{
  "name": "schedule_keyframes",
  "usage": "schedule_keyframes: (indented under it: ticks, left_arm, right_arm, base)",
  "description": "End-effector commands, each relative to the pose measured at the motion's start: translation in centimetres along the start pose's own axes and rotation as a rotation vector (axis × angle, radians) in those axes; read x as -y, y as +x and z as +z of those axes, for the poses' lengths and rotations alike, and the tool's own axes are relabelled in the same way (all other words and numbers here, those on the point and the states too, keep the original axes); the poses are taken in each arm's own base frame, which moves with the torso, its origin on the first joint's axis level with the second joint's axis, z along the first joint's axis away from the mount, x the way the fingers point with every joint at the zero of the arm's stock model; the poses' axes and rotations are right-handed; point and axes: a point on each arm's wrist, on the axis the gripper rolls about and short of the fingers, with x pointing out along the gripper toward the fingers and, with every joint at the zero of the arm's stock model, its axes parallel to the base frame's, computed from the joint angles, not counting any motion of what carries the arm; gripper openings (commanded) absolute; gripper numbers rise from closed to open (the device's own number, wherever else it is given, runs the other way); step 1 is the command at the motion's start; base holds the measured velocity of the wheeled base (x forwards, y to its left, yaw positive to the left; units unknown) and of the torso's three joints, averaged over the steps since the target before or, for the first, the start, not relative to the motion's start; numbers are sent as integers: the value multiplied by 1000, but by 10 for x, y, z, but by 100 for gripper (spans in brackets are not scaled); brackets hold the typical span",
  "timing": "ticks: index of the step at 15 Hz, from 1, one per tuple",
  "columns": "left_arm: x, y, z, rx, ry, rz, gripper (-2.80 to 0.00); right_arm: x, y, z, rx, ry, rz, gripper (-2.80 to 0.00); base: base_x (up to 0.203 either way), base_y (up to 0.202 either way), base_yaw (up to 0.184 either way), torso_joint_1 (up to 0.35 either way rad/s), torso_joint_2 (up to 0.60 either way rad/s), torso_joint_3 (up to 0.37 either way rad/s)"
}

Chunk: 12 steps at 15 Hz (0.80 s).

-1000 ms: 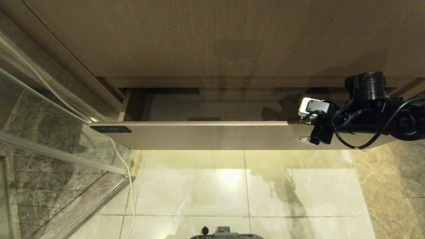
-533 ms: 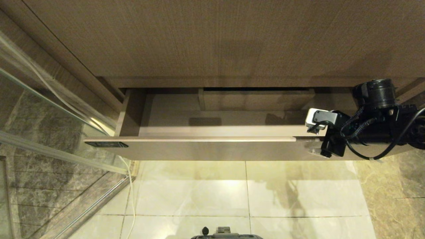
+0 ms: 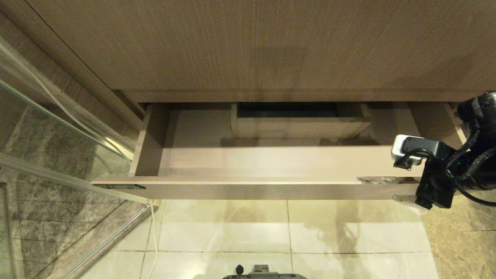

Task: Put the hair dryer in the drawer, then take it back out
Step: Pull open the drawer

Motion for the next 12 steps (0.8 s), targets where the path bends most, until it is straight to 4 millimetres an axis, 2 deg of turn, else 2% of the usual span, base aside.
schedule_keyframes:
  ticks: [1,7,10,12]
  left_arm:
    - [0,0,0,-1,0,0,-280]
    - [0,0,0,0,-1,0,-280]
    - [0,0,0,-1,0,0,-280]
    - [0,0,0,0,0,0,-280]
  right_arm:
    - [-2,-43,-5,29,25,-44,0]
    - [-15,-110,-22,51,251,-81,0]
    - [-22,-127,-30,53,368,-106,0]
    - [-25,-133,-32,47,384,-111,0]
  base:
    - [0,0,0,0,0,0]
    - [0,0,0,0,0,0]
    - [0,0,0,0,0,0]
    - [0,0,0,0,0,0]
